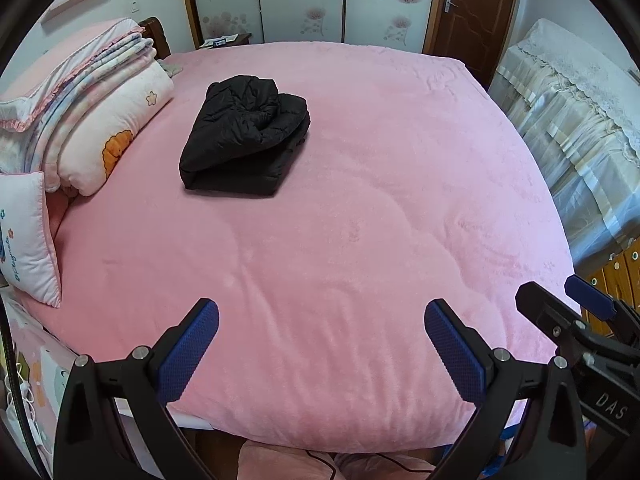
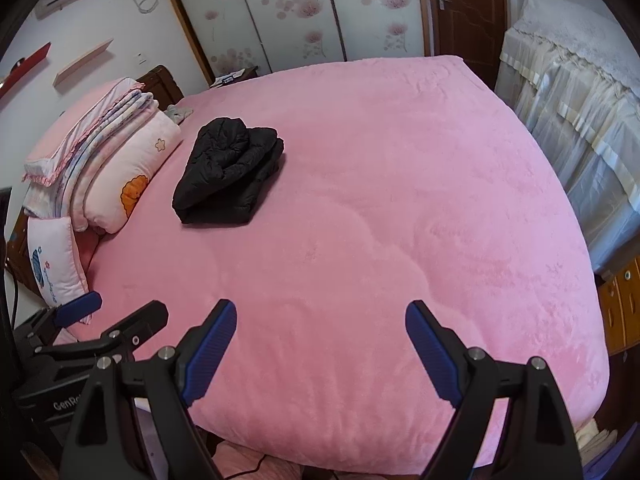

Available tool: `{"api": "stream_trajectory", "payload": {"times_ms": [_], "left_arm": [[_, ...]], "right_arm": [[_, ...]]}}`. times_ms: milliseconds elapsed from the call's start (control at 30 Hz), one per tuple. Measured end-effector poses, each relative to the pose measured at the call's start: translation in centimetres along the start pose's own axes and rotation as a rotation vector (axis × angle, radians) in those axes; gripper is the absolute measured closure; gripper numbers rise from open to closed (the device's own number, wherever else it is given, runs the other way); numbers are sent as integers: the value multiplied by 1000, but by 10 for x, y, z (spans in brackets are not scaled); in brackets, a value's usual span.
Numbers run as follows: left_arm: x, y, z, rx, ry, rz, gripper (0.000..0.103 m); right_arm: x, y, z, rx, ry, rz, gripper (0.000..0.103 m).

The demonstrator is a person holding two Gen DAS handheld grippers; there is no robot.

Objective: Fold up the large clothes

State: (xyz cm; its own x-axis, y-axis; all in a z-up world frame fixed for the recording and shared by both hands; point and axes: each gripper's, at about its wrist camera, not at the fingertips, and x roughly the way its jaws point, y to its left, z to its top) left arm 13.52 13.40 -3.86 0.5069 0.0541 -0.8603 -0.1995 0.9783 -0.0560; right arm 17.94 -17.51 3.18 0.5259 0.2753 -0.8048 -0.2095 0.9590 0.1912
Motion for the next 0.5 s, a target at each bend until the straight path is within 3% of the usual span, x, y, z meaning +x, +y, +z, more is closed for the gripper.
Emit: {"api": "stream_trajectory", "payload": {"times_ms": [500], "left_arm": [[-5, -5, 2, -18, -12, -12, 1]], "right_arm": [[-6, -14, 4, -6, -12, 25, 16]]}}
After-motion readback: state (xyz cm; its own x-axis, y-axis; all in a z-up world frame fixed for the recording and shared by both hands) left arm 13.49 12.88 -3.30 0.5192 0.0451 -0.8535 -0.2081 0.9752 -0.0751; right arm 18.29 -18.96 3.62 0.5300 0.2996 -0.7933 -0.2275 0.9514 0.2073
